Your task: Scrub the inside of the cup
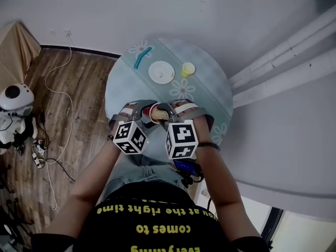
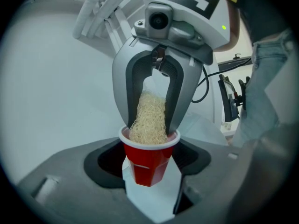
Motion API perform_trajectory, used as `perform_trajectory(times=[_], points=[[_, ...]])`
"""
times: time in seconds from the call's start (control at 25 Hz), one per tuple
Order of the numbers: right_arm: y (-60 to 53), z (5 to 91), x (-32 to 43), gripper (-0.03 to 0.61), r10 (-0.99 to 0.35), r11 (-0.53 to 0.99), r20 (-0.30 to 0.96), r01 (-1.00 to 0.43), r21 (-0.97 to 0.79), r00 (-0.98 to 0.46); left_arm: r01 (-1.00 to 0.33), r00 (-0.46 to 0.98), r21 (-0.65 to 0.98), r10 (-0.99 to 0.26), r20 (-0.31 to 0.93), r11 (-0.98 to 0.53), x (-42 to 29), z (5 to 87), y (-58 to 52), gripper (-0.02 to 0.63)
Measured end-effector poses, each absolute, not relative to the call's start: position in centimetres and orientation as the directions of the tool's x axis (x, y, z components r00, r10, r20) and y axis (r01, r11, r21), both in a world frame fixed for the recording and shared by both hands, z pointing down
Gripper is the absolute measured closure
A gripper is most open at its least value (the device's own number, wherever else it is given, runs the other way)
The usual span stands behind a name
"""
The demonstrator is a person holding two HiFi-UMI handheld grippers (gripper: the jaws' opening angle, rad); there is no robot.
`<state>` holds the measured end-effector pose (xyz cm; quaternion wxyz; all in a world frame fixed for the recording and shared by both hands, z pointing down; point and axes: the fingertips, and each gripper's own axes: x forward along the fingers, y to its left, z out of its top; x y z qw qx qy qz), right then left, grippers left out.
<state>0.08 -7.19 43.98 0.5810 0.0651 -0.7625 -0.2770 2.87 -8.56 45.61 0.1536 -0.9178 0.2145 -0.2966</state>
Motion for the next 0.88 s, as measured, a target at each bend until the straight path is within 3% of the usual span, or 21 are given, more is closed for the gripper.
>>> perform_trajectory(times=[0.4,0.72,0.88], points=[[-6.7,45.3,0.0,0.414,-0.406,0.832,0.874,0.287,0.475,-0.269,-0.255,0.729,-0.380,-0.435,0.528,-0.889,3.3,46.6,-7.6,0.301],[-7.7,45.0,0.2,0.416,-0.376,0.917,0.872,0.013,0.400,-0.315,-0.277,0.667,-0.490,-0.533,0.521,-0.826,3.2,46.4,-8.7,0.301],[-8.1,44.8,0.1,0.416,-0.391,0.913,0.861,-0.021,0.407,-0.326,-0.287,0.673,-0.480,-0.532,0.515,-0.829,3.1,46.3,-8.9,0.301]])
